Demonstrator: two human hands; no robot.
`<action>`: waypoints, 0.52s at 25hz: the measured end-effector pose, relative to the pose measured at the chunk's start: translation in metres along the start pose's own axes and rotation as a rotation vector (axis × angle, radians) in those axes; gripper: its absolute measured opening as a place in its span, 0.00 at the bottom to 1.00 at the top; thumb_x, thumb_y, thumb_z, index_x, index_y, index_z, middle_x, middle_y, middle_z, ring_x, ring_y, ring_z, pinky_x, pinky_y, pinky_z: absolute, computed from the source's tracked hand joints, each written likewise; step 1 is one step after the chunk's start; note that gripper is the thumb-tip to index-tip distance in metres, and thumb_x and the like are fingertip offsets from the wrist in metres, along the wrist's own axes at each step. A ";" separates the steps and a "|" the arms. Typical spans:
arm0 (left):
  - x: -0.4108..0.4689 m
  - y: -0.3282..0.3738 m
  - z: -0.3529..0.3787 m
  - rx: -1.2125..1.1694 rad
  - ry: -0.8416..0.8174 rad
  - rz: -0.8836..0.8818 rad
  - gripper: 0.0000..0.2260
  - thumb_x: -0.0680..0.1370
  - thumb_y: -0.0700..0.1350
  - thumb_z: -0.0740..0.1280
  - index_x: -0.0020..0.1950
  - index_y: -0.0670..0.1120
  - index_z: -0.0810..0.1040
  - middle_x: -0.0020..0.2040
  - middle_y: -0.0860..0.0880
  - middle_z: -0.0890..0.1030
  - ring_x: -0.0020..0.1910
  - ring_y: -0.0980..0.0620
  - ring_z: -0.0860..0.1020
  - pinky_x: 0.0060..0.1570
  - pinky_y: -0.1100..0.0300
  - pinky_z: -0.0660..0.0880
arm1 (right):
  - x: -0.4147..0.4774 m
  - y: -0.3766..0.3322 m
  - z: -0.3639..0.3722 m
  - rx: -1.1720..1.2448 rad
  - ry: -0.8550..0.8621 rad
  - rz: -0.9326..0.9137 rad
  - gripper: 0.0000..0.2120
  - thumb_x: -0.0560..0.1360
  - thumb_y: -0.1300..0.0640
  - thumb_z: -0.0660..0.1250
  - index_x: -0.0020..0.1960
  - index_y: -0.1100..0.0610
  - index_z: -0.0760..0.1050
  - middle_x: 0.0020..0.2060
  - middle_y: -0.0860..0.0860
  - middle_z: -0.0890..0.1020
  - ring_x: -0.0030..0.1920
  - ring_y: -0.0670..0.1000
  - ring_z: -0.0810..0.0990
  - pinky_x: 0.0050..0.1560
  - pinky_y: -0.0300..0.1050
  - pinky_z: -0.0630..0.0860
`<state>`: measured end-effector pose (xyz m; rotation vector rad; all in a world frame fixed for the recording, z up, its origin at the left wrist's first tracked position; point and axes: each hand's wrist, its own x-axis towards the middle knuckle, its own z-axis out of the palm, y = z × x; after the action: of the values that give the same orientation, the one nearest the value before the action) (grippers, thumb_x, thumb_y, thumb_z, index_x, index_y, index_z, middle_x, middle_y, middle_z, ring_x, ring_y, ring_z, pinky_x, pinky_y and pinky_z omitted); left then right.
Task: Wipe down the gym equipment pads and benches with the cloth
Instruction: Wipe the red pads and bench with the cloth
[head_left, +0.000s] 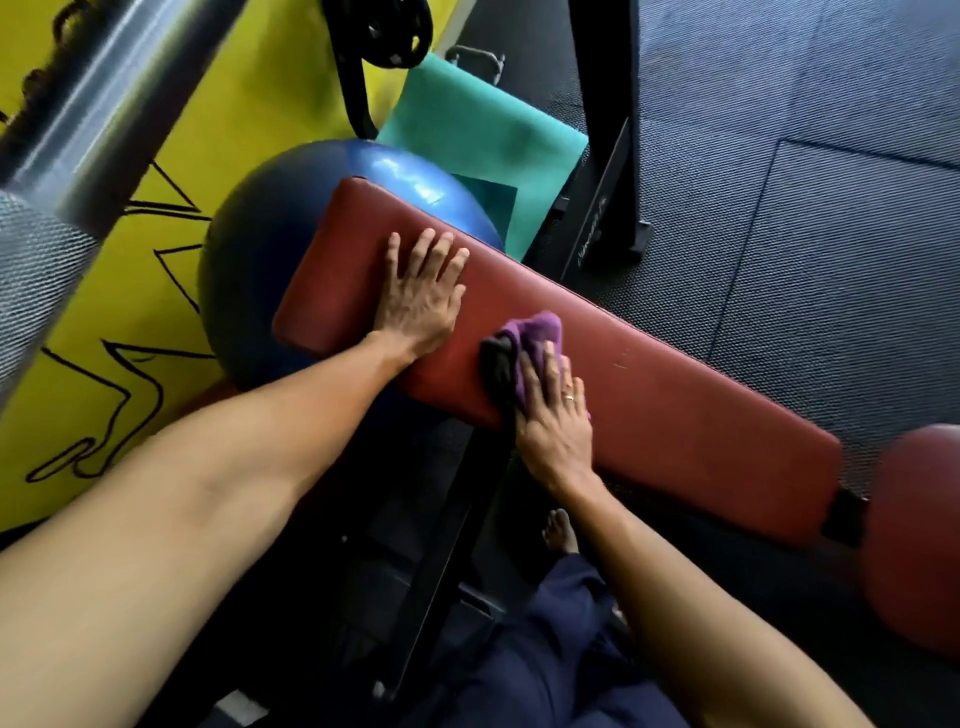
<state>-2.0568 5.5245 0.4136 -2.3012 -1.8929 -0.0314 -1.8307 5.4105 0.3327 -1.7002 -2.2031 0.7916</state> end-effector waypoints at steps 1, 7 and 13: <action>0.007 0.006 0.003 -0.001 -0.013 0.009 0.25 0.81 0.53 0.54 0.76 0.47 0.70 0.76 0.43 0.68 0.78 0.41 0.62 0.76 0.33 0.48 | 0.006 0.011 -0.002 0.004 -0.007 0.092 0.33 0.82 0.48 0.56 0.84 0.50 0.49 0.83 0.54 0.49 0.82 0.60 0.52 0.79 0.63 0.55; 0.011 0.022 0.029 0.058 0.075 -0.014 0.23 0.82 0.55 0.57 0.76 0.52 0.70 0.79 0.44 0.66 0.79 0.43 0.60 0.76 0.33 0.43 | 0.101 -0.025 -0.021 0.281 0.108 0.446 0.35 0.82 0.53 0.57 0.84 0.50 0.45 0.83 0.54 0.43 0.82 0.61 0.42 0.81 0.56 0.41; 0.013 0.021 0.032 0.052 0.125 -0.011 0.23 0.82 0.54 0.59 0.76 0.51 0.70 0.79 0.44 0.66 0.79 0.41 0.61 0.76 0.31 0.47 | 0.026 -0.015 0.006 0.094 0.168 0.091 0.33 0.78 0.53 0.55 0.82 0.55 0.58 0.82 0.58 0.55 0.81 0.61 0.57 0.80 0.59 0.56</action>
<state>-2.0361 5.5378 0.3809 -2.2004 -1.8230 -0.1233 -1.8533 5.4307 0.3323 -1.7629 -1.9599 0.7323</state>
